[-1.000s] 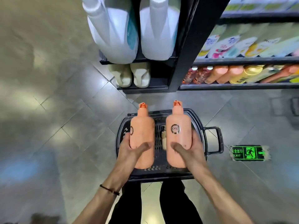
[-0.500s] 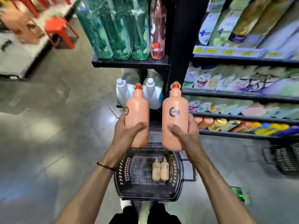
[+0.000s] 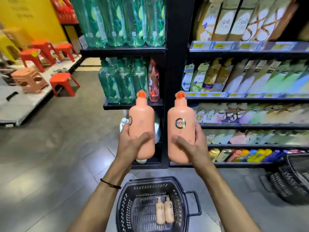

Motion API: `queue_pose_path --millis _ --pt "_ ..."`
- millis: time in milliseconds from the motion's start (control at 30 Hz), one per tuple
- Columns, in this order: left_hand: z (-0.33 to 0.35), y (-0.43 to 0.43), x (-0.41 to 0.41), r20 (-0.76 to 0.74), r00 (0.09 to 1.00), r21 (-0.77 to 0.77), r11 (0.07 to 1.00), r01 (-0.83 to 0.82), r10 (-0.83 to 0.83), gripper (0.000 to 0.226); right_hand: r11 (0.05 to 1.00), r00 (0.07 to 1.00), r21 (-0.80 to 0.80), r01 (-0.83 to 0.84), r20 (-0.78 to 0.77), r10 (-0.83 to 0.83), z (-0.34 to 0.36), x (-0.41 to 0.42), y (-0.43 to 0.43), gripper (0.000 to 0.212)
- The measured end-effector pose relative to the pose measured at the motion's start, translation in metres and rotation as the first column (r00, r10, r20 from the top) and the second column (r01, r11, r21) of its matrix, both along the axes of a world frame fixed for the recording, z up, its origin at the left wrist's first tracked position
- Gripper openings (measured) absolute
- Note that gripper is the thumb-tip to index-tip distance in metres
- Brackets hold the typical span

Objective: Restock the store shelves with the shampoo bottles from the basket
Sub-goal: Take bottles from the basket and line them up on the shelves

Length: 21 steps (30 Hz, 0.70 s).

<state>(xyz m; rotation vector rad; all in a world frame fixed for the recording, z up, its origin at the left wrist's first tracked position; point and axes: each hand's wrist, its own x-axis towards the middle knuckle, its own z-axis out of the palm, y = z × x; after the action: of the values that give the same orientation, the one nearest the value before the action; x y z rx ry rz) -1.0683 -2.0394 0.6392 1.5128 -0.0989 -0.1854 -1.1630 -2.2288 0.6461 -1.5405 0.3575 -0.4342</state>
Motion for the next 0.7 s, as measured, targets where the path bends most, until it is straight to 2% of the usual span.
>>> queue_pose_path --millis 233,400,500,700 --pt "0.060 -0.017 -0.011 0.150 0.987 -0.020 0.998 0.061 -0.057 0.067 0.998 0.989 -0.043 0.048 0.144 -0.042 0.052 -0.020 -0.010 0.071" --pt "0.094 -0.047 -0.025 0.269 0.962 0.025 0.998 0.051 -0.056 0.074 0.996 0.973 -0.060 0.065 0.224 -0.050 0.075 -0.033 -0.040 0.063" --pt "0.106 -0.079 -0.035 0.318 0.947 0.043 0.999 0.023 -0.036 0.079 0.995 0.961 -0.058 0.082 0.270 -0.064 0.086 -0.042 -0.071 0.055" --pt "0.112 -0.175 -0.061 0.391 0.920 0.048 0.999 -0.009 -0.010 0.069 0.988 0.934 -0.071 0.140 0.342 -0.108 0.097 -0.065 -0.171 0.061"
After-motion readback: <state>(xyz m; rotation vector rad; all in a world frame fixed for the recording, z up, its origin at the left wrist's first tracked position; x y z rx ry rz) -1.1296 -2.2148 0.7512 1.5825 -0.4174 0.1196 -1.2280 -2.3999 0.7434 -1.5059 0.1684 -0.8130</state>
